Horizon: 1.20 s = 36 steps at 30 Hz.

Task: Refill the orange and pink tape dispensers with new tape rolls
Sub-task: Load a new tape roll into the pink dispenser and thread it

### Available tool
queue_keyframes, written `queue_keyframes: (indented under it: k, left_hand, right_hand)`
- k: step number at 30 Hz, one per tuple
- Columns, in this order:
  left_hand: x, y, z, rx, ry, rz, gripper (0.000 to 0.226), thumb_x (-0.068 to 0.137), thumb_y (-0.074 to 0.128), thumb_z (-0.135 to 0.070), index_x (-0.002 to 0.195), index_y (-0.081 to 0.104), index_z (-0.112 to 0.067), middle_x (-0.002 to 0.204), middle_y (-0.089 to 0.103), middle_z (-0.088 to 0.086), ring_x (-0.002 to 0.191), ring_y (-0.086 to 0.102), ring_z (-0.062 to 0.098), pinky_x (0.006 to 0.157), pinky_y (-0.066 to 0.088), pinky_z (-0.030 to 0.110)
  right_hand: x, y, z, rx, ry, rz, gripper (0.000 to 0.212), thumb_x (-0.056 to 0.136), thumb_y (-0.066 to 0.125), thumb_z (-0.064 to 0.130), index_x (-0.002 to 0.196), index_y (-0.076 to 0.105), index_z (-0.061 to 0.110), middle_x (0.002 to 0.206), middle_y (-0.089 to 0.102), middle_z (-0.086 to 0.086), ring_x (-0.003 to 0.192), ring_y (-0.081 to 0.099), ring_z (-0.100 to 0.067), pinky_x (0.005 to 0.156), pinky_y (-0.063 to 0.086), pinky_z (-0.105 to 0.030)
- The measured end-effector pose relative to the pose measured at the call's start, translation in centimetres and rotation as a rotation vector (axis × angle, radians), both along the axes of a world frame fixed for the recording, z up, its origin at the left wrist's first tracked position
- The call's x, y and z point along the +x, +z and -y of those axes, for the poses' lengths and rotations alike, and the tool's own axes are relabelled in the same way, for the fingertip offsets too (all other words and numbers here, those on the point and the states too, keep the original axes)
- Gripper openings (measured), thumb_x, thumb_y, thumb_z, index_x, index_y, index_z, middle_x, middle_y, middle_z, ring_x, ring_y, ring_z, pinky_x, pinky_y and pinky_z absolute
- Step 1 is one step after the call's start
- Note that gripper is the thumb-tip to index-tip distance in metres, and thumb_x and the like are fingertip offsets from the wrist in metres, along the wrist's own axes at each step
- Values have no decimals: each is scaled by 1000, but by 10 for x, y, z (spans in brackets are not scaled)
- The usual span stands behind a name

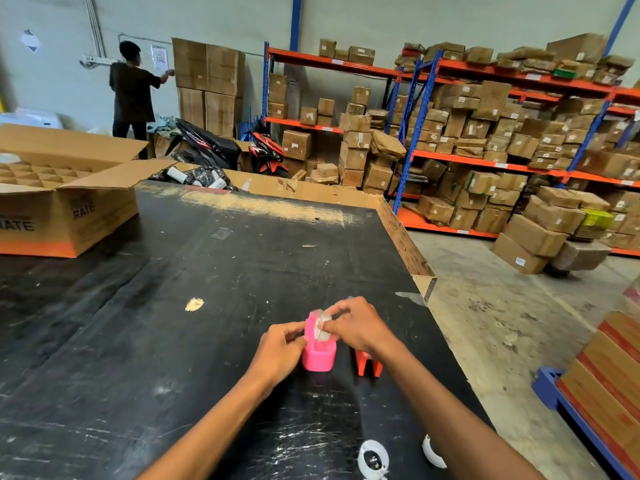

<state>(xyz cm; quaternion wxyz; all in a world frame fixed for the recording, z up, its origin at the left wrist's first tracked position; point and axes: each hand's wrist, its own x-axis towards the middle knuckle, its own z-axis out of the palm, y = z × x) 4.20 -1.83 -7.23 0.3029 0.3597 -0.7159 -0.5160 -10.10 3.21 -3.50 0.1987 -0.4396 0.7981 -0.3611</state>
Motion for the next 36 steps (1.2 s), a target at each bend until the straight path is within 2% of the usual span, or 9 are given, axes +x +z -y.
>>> queue_keyframes:
  k: [2,6,9,20,24,27,29,31,36]
  left_hand:
    - [-1,-14,4,-31,-44,55,32,87,58,-6,107,73,-26,82,70,-31,77,58,-23,79,47,8]
    - [-5,-28,7,-48,0,68,32,88,62,-15,119,68,-19,119,70,-4,111,60,2,92,46,18]
    - [-6,-31,6,-65,9,61,33,89,62,-19,122,66,-18,122,68,-4,111,56,-1,81,40,6]
    - [-5,-36,9,-38,-1,32,33,90,61,-21,122,65,-23,123,68,-4,110,58,2,89,39,16]
    - [-4,-34,8,-39,-16,23,32,90,61,-21,121,65,-24,124,68,-4,115,58,4,98,42,23]
    - [-4,-33,8,-44,-17,24,32,89,62,-19,120,66,-23,122,69,-5,113,59,3,97,43,22]
    - [-4,-33,8,-35,-16,17,32,89,63,-20,120,66,-22,122,69,-4,113,59,3,93,41,17]
    - [-4,-33,8,-33,-23,10,31,89,63,-21,119,67,-24,119,70,-4,109,60,1,87,41,13]
    - [-4,-34,9,-35,-17,15,34,88,63,-22,122,65,-21,121,69,-3,111,59,2,88,40,14]
  right_hand:
    - [-3,-3,3,55,37,-23,15,68,77,23,61,64,27,73,68,-4,78,64,-22,82,51,-35]
    - [-11,-9,8,94,102,-16,19,69,80,20,86,74,12,74,63,-4,74,55,-14,69,44,-28]
    - [-13,-12,13,98,129,-28,26,70,81,17,92,73,5,74,60,-5,73,54,-15,67,42,-25]
    - [-16,-15,23,163,168,-47,20,70,82,17,84,70,8,63,49,5,59,44,-6,56,36,-21]
    - [-23,-16,18,181,226,-3,35,75,76,28,105,68,12,79,56,3,76,53,-12,68,42,-26]
    - [-24,-11,19,194,270,-18,20,83,66,30,92,76,14,81,68,-2,83,59,-12,84,50,-38]
    - [-23,-8,20,209,282,-37,18,84,66,28,89,77,14,68,64,2,72,56,-8,75,52,-36]
    - [-21,-5,19,236,304,-46,19,83,69,25,92,76,10,56,50,9,57,45,-4,59,40,-23]
    - [-24,-5,22,220,316,-23,26,74,78,17,98,72,6,63,50,7,61,45,-5,61,36,-22]
